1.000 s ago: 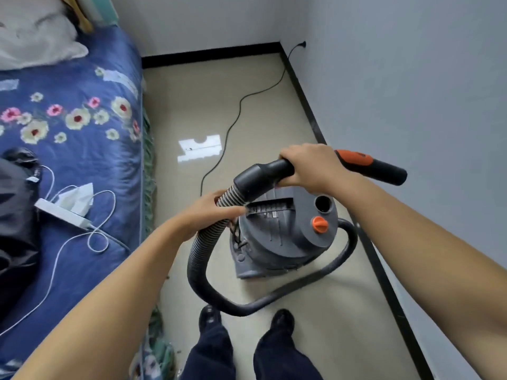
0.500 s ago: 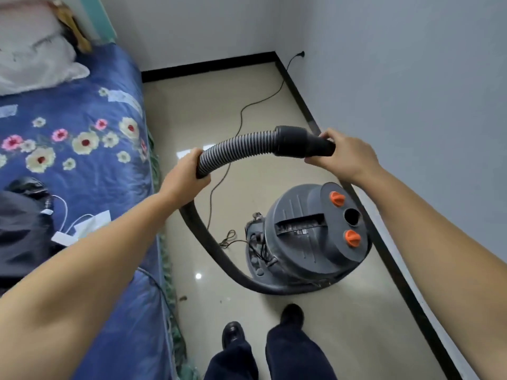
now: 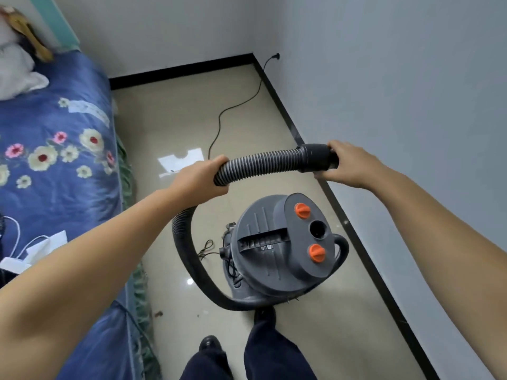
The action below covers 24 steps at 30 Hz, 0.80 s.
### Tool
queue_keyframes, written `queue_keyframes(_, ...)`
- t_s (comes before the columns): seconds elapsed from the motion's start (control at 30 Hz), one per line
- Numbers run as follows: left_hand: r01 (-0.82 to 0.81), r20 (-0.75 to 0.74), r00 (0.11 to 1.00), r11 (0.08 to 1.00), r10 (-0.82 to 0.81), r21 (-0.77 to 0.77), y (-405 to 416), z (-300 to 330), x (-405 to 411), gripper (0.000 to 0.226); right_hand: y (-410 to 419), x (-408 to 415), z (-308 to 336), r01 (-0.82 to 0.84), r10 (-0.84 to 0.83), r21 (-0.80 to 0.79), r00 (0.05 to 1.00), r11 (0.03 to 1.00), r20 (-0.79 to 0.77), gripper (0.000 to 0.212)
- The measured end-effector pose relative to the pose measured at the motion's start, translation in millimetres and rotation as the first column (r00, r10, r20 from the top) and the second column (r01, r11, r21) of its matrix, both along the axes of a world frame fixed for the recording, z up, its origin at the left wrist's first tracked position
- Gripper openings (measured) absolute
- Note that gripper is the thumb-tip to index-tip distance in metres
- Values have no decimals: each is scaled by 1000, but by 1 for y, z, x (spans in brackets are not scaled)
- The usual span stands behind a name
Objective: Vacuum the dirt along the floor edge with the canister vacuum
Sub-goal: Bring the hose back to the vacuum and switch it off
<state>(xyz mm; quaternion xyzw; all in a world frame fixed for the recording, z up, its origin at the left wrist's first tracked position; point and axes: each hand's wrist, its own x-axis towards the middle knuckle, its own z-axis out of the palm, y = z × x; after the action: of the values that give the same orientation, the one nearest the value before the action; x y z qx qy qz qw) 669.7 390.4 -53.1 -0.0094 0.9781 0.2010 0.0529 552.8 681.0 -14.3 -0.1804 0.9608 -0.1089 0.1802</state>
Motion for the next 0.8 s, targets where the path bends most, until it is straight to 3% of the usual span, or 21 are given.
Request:
queue_keyframes(0.1,71,12,997,990,-70,-125,4,0,-10,34,-14,-4,-6,-170,171,-22,980,985,104,56)
queue_keyframes(0.23,146,43,989,965,-140,-216,3,0,-25,36,-31,2,-28,-324,326,-34,938,945,117,39)
queue_keyframes(0.47,149,119,985,967,-126,-205,-4,-4,-49,25,-34,-8,-45,-268,276,-94,957,959,88,32)
queue_keyframes(0.6,36,221,974,999,-40,20,14,0,-54,20,-34,-18,-49,-108,95,-131,991,986,-99,50)
queue_keyframes(0.7,-48,279,960,970,-21,239,34,6,-64,20,-42,-14,-45,37,-46,-264,999,964,-28,66)
queue_keyframes(0.8,-170,317,948,888,29,428,43,10,-73,16,-50,-6,-42,72,-66,-238,997,968,35,72)
